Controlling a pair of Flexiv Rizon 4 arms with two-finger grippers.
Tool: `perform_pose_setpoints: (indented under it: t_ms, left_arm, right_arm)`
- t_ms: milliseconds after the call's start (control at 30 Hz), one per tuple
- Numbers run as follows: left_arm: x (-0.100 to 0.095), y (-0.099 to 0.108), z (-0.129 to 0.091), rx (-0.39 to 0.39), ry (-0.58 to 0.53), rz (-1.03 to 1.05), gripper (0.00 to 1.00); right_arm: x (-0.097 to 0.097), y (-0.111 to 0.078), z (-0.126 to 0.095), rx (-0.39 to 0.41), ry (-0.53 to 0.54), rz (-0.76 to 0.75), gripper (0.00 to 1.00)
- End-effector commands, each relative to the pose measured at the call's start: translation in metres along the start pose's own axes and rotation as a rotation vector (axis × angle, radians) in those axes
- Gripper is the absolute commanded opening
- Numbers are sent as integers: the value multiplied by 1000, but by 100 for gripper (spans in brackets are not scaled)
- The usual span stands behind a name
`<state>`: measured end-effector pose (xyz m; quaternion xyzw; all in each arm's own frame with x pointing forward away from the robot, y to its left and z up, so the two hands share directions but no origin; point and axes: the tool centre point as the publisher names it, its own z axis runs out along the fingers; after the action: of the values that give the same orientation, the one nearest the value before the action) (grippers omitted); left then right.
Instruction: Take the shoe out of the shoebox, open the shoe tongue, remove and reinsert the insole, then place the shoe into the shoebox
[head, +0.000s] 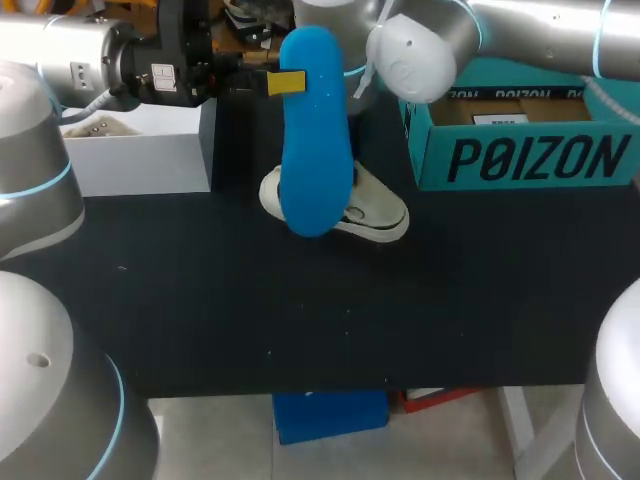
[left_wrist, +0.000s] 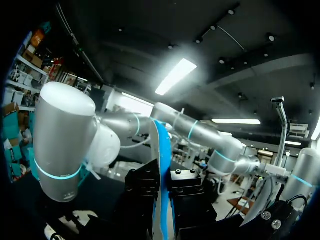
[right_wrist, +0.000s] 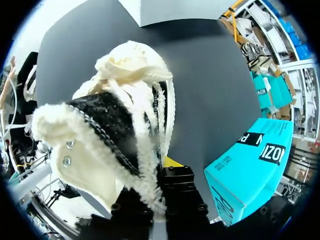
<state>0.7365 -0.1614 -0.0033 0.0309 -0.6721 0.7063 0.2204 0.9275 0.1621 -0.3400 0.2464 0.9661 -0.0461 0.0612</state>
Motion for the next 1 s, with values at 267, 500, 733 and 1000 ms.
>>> perform_pose_setpoints:
  t_ms: [267, 500, 733, 1000]
  left_arm:
    - [1, 1, 1, 2, -4, 1, 0]
    - [1, 1, 1, 2, -4, 1, 0]
    - [1, 1, 1, 2, -4, 1, 0]
    - [1, 1, 1, 2, -4, 1, 0]
  right_arm:
    - [3, -5, -12, 136, 2, 725, 0]
    - [10, -15, -11, 123, 69, 1052, 0]
    - [30, -19, -10, 94, 75, 1231, 0]
    - [59, -11, 3, 56, 70, 1245, 0]
